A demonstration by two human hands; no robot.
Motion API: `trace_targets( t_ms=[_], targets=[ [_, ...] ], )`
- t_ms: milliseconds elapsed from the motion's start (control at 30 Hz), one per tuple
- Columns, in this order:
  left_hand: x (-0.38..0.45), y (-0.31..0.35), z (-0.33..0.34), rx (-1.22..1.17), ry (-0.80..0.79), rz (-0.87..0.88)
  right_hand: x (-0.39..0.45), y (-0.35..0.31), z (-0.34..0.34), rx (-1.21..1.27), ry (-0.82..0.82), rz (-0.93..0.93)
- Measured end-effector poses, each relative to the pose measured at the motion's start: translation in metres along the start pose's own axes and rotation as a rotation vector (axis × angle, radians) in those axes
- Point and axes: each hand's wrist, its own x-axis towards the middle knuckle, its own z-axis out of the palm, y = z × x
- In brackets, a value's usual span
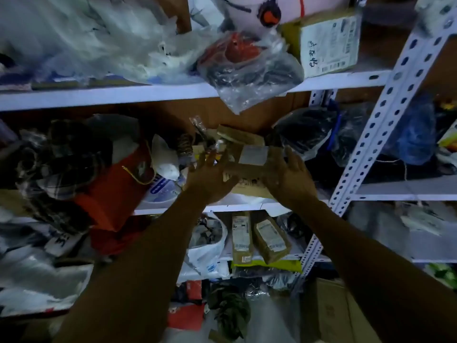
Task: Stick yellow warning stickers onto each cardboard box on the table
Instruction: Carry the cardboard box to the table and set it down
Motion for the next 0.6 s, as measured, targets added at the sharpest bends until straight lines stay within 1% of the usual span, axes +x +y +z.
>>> trace_targets(
  t_ms=[67, 133, 233, 300, 333, 400, 500, 533, 600],
  targets=[
    [0.017, 0.002, 0.000, -0.089, 0.031, -0.020, 0.019, 0.001, 0.003, 0.130, 0.009, 0.020],
    [0.033, 0.005, 0.000, -0.196, 0.062, -0.024, 0.032, -0.003, 0.006, 0.255, -0.026, 0.072],
    [0.053, 0.007, 0.007, -0.546, 0.102, -0.064, 0.044, -0.005, 0.014, 0.433, 0.011, 0.150],
    [0.062, 0.004, 0.012, -0.671, 0.120, -0.097, 0.050, -0.004, 0.018, 0.562, 0.047, 0.199],
    [0.066, 0.001, 0.017, -0.751, 0.104, -0.137, 0.053, -0.003, 0.020, 0.618, 0.049, 0.229],
    [0.072, 0.001, 0.027, -1.000, 0.068, -0.229, 0.057, -0.002, 0.025, 0.766, 0.074, 0.297],
    [0.081, 0.002, 0.044, -1.252, 0.054, -0.379, 0.059, -0.002, 0.037, 1.052, 0.174, 0.412],
    [0.082, 0.003, 0.049, -1.353, 0.061, -0.404, 0.059, -0.002, 0.042, 1.128, 0.179, 0.445],
    [0.084, 0.001, 0.060, -1.466, 0.061, -0.426, 0.057, 0.004, 0.055, 1.240, 0.178, 0.492]
  ],
)
